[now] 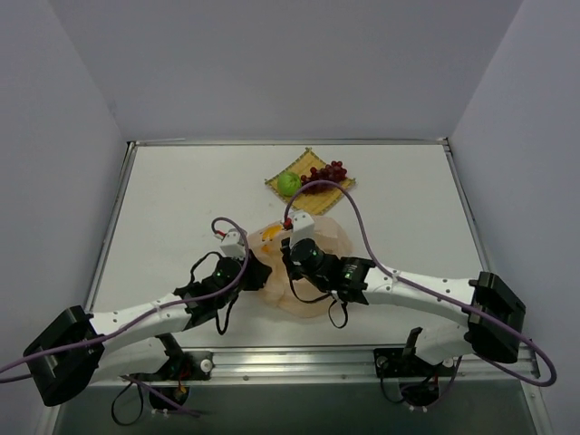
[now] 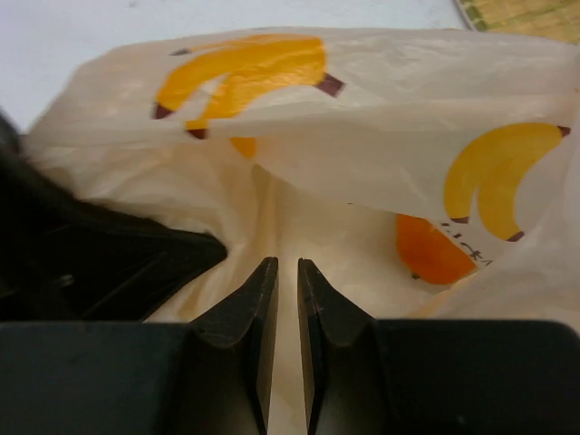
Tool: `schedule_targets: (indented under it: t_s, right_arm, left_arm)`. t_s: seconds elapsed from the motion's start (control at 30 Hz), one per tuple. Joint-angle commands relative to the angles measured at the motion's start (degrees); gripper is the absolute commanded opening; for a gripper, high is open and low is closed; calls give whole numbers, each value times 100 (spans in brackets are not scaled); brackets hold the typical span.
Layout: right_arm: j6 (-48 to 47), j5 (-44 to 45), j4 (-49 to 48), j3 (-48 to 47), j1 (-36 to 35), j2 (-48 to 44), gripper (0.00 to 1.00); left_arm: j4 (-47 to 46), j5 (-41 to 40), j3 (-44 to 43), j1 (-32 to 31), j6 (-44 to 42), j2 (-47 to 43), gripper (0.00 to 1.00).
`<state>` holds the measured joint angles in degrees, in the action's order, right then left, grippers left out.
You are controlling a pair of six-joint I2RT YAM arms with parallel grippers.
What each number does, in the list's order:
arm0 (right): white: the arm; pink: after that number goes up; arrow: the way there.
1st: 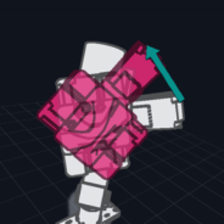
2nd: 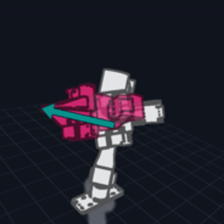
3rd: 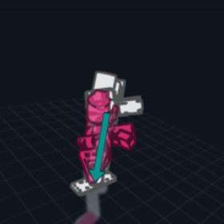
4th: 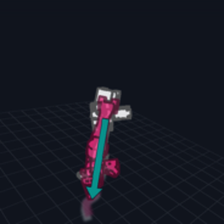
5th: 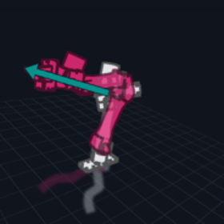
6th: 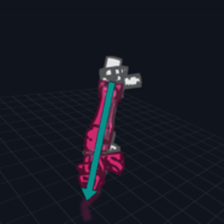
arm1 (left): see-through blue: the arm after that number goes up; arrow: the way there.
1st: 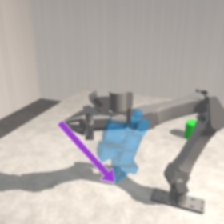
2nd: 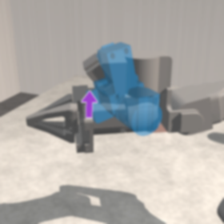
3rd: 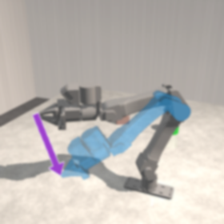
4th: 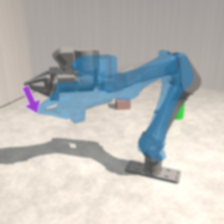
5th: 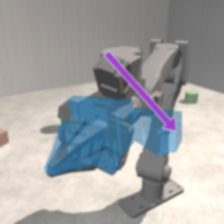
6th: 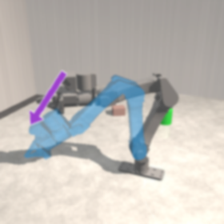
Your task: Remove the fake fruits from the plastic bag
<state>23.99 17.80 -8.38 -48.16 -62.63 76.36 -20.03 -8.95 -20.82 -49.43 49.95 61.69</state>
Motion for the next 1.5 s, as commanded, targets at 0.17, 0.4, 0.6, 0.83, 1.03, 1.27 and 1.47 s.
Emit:
schedule_targets:
  t_s: [0.17,0.4,0.6,0.83,1.03,1.27,1.47]
  right_arm:
    - [273,671,-146,70,742,572,12]
    - [405,1382,-199,79,1068,924,32]
    - [387,1586,-392,-18,1086,1311,56]
    - [344,1112,-770,298,737,934,40]
    - [791,1384,-682,729,366,653,39]
    - [871,1586,-910,800,725,757,53]
    - [546,1551,-1122,423,1191,1073,75]
  left_arm:
    - [-580,306,-203,30,155,115,2]
    - [-818,526,-229,21,173,352,2]
    - [-932,666,-282,4,172,458,3]
    - [-1011,623,-361,-40,190,379,2]
    - [-1309,684,-572,-67,172,449,3]
    - [-1345,737,-634,-181,225,519,2]
    - [-1214,737,-546,-190,234,467,3]
